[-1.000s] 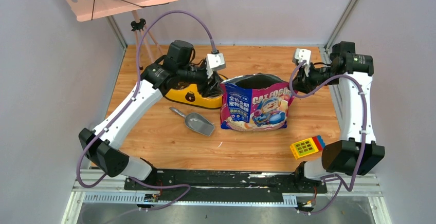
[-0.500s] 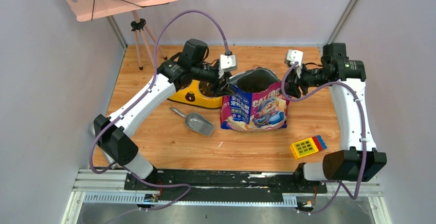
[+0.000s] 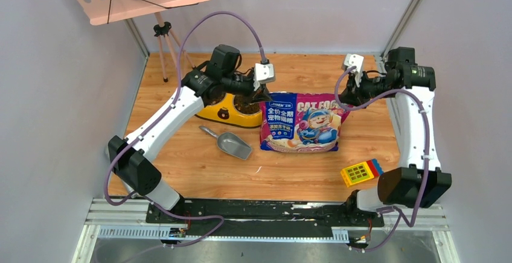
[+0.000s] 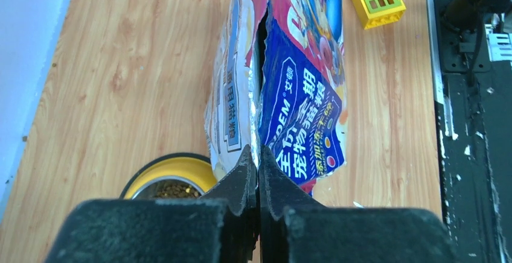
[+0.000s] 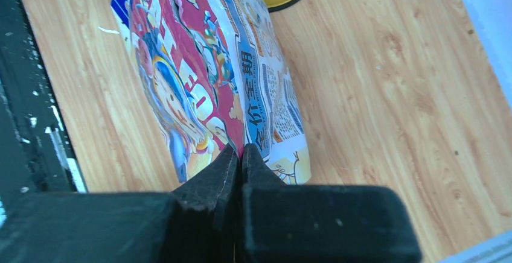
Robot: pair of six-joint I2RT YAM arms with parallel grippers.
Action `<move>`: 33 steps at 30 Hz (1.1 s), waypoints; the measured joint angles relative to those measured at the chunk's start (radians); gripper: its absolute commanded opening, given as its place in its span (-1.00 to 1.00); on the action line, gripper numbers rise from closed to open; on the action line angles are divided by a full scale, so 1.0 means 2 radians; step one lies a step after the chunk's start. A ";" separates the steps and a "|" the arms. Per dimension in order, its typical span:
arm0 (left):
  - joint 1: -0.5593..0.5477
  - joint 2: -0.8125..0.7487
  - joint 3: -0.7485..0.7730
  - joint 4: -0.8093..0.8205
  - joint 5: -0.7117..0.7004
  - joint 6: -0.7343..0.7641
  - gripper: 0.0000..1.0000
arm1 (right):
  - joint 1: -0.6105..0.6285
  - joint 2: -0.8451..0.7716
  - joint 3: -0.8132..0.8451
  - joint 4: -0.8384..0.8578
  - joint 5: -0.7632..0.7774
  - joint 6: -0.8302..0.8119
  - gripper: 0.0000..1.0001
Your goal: Serve the pet food
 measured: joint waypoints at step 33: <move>0.012 0.000 -0.019 0.034 0.018 -0.070 -1.00 | 0.136 0.019 -0.004 0.061 0.003 0.028 -0.14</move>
